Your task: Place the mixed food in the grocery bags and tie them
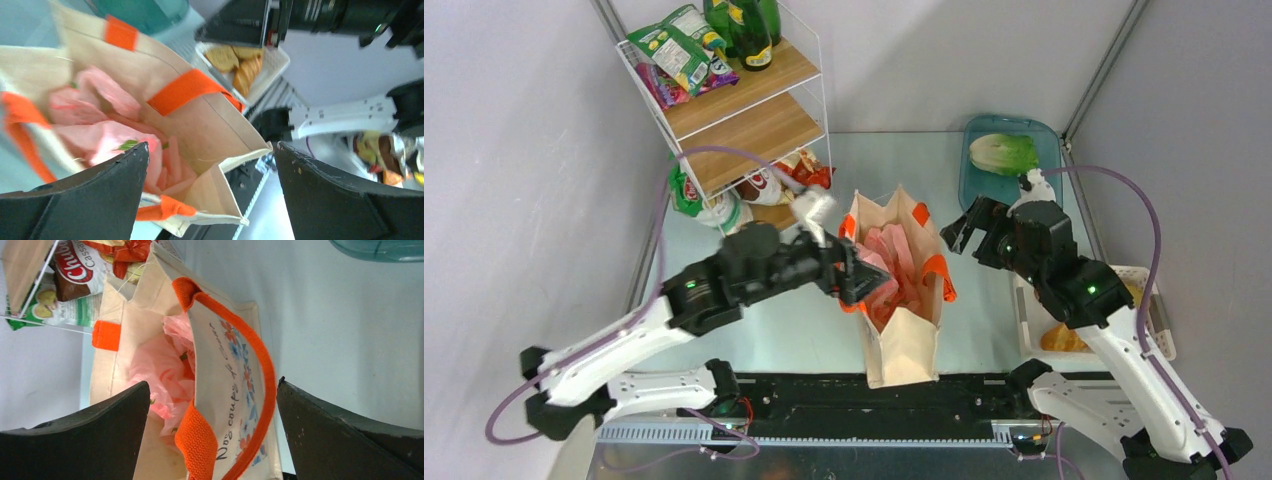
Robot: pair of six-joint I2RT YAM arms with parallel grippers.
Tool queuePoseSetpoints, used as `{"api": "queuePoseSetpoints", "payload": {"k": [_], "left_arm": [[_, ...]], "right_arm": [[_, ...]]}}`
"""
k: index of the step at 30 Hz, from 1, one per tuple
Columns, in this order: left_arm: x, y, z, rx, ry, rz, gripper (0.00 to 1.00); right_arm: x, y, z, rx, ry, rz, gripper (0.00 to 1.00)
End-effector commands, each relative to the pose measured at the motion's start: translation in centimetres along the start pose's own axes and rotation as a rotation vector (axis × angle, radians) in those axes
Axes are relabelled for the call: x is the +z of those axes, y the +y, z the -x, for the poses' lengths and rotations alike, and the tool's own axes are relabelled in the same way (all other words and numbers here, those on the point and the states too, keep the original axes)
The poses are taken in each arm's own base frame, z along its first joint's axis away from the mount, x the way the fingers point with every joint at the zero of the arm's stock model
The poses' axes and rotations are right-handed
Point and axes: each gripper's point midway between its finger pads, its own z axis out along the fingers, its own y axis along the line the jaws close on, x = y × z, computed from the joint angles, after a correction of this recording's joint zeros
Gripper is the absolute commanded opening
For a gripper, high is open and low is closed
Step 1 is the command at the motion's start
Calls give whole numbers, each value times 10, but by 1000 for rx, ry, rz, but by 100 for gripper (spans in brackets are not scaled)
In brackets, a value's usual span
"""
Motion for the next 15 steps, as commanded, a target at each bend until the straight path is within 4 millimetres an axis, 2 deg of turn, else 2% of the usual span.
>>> {"api": "queuePoseSetpoints", "payload": {"k": [1,6,7,8,9,10,11,13,15], "left_arm": [[-44,43,32,-57,-178,226,100],[-50,91,19,-93,-155,419,100],[-47,100,13,-99,-144,451,100],[-44,112,7,-120,-128,481,100],[-41,116,4,-135,-119,490,100],[-36,126,-3,-149,-92,511,100],[-33,130,-5,-160,-84,519,100],[-23,139,-15,-169,-45,538,100],[-13,144,-21,-173,-15,544,98]], "right_arm": [[-6,2,16,-101,-42,-57,99],[-7,23,12,-269,-39,-74,99],[-2,22,7,-309,-27,-112,99],[-4,24,16,-317,-53,-139,99],[2,22,7,-350,-17,-179,99],[1,21,15,-357,-42,-216,99],[5,18,9,-388,-12,-255,99],[6,24,6,-429,1,-261,99],[7,42,-4,-461,38,-175,99]]}}
